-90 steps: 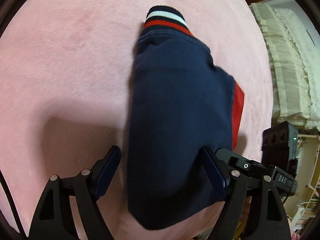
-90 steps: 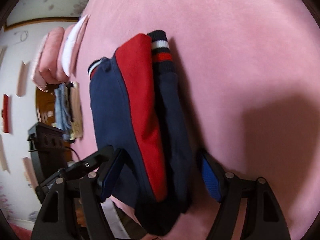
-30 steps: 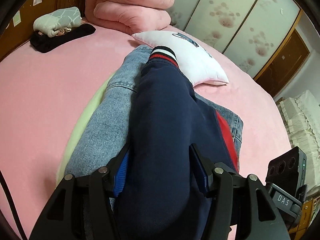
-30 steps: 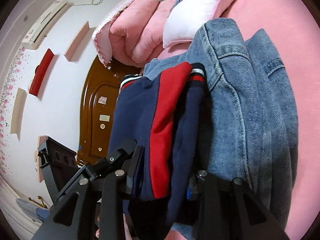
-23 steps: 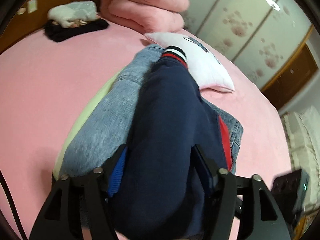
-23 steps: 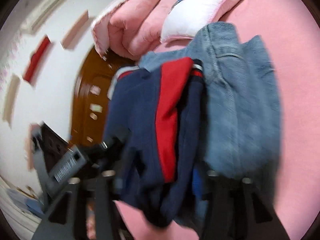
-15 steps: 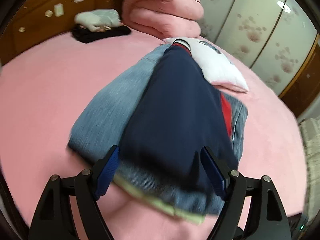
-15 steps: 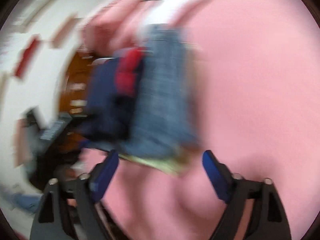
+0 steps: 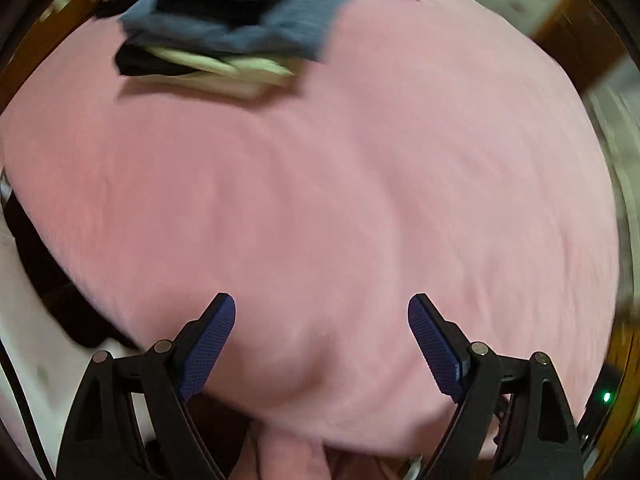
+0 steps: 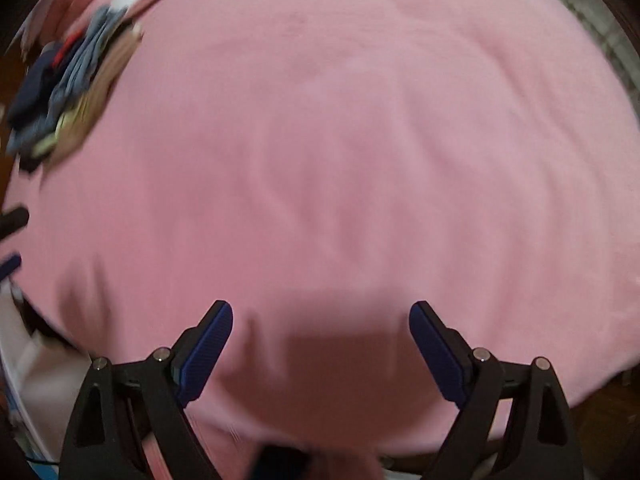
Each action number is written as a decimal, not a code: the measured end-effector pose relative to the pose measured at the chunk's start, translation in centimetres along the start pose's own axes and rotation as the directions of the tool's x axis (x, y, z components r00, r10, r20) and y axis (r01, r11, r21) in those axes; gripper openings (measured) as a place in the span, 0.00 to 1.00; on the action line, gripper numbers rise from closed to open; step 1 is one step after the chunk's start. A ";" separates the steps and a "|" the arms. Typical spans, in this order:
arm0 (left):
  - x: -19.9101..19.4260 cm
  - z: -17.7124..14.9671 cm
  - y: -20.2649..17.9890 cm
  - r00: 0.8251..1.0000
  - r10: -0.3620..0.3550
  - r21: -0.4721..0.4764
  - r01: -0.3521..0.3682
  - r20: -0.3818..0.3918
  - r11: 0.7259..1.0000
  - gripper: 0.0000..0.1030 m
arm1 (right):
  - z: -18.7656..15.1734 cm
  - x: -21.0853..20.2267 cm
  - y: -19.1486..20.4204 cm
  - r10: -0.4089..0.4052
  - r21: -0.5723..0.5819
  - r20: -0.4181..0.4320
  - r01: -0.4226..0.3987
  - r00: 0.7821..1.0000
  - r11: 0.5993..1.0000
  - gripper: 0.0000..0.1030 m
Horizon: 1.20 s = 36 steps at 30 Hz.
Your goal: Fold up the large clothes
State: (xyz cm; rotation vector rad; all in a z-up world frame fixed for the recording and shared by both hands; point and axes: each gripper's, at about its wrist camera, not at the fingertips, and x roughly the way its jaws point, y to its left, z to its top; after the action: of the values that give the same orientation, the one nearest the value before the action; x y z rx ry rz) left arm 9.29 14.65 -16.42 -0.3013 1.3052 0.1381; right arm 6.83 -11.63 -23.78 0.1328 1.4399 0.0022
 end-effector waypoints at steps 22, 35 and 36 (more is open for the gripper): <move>-18.8 -12.3 -15.1 0.994 -0.032 0.338 -0.005 0.105 0.941 0.85 | -10.4 -22.7 -9.4 0.034 0.032 0.088 -0.037 0.996 0.999 0.89; -18.4 -13.9 -15.3 0.996 0.022 0.355 -0.052 0.088 0.933 0.85 | -11.0 -24.8 -7.0 -0.017 0.042 0.189 0.010 0.982 0.999 0.89; -18.4 -13.9 -15.1 0.995 0.017 0.348 -0.049 0.095 0.936 0.85 | -11.1 -24.9 -6.7 -0.016 0.028 0.198 0.011 0.980 1.000 0.89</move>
State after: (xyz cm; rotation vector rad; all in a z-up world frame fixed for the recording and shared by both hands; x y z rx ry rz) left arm -4.35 -2.61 0.23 0.0315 1.2191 -0.0532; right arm -7.96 -19.26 -1.21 0.1415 1.2420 -0.0409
